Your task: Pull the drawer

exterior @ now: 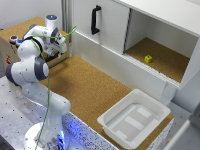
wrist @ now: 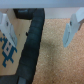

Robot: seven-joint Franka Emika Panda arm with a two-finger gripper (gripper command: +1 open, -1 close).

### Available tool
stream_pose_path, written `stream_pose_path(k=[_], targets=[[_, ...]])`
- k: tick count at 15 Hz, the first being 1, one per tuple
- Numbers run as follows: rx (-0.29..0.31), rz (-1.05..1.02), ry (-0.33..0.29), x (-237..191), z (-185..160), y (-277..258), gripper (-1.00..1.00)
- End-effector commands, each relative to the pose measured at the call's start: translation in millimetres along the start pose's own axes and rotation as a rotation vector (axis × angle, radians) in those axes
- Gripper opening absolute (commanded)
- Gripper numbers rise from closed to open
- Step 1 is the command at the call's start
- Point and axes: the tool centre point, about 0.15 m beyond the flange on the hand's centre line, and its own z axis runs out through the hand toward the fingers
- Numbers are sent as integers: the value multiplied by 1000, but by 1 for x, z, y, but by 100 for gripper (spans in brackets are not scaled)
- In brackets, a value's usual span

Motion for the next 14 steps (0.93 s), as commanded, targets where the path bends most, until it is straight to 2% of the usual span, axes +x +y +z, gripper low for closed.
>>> stream_pose_path(k=[1, 4, 7, 14], targets=[[41, 35, -61, 17, 37, -11, 100], [75, 118, -105, 25, 40, -9, 100], [75, 148, -135, 26, 47, -9, 100], [89, 187, -156, 25, 51, -7, 100]])
